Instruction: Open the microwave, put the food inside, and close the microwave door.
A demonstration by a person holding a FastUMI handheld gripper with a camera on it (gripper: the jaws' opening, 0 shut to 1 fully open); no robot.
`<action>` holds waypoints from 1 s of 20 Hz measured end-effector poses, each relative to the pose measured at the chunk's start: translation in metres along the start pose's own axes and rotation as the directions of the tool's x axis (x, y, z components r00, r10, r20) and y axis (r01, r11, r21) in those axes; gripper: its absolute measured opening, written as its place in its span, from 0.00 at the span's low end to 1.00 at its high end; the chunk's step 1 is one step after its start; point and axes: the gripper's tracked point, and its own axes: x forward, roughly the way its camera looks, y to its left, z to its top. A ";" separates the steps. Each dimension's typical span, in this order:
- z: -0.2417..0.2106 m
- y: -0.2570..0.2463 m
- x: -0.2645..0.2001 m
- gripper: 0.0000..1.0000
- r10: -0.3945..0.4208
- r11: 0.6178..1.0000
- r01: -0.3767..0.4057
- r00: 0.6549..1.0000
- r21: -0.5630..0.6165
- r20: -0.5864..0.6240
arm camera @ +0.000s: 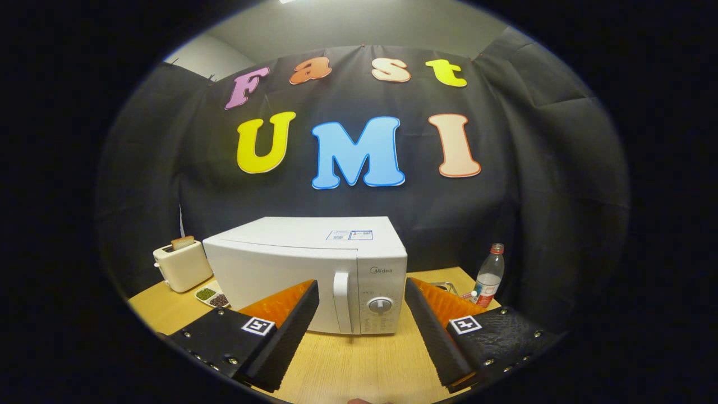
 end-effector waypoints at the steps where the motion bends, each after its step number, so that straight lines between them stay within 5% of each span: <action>1: -0.005 0.004 0.011 0.98 0.011 1.000 -0.011 1.000 0.006 -0.012; 10: -0.055 0.021 0.081 0.89 0.027 1.000 -0.028 0.991 -0.009 -0.131; 11: -0.057 0.022 0.087 0.72 0.030 1.000 -0.031 0.990 -0.001 -0.139; 14: -0.066 0.021 0.103 0.70 0.006 1.000 -0.007 0.987 -0.007 -0.160; 15: -0.065 0.022 0.104 0.49 0.013 1.000 -0.015 0.987 -0.008 -0.158; 19: -0.065 0.022 0.095 0.53 -0.003 0.998 -0.008 0.988 -0.067 -0.156; 20: -0.066 0.022 0.103 0.42 -0.002 0.998 -0.008 0.988 -0.063 -0.157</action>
